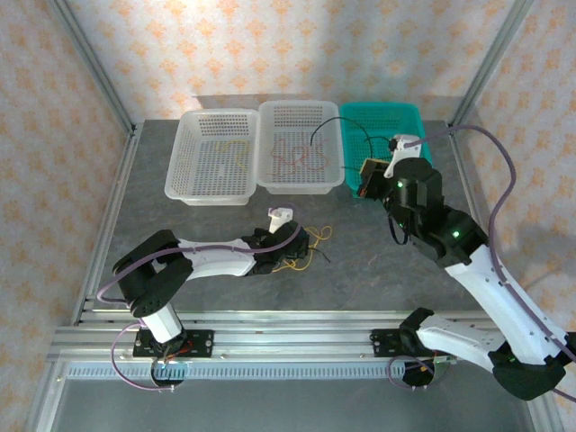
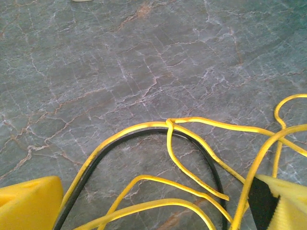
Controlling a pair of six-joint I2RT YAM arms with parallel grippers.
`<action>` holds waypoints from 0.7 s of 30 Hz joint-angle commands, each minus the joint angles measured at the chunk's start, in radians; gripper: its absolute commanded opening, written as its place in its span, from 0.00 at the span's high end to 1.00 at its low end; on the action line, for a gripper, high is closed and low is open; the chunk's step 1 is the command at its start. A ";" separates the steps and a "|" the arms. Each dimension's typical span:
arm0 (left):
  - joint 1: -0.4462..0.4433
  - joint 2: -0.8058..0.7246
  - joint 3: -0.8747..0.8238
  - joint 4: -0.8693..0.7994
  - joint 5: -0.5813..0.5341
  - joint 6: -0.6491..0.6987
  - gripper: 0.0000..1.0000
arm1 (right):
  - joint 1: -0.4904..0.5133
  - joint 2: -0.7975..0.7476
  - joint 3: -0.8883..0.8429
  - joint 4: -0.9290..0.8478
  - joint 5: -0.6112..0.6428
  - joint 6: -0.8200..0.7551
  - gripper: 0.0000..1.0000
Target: Untangle the cables
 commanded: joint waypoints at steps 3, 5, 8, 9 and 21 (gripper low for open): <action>0.003 0.004 -0.011 -0.042 -0.035 -0.019 0.01 | -0.004 0.003 0.059 -0.068 0.149 -0.042 1.00; 0.004 -0.022 -0.009 -0.045 -0.049 -0.014 0.01 | -0.004 0.011 0.066 -0.075 0.175 -0.024 1.00; 0.004 -0.065 0.006 -0.042 -0.068 0.009 0.01 | -0.004 0.012 0.055 -0.051 0.180 -0.006 1.00; 0.001 -0.083 0.015 -0.040 -0.069 0.014 0.01 | -0.004 0.016 0.051 -0.047 0.193 0.000 1.00; -0.020 -0.319 -0.005 0.131 -0.011 0.200 0.01 | -0.017 0.140 0.090 -0.060 0.247 0.089 1.00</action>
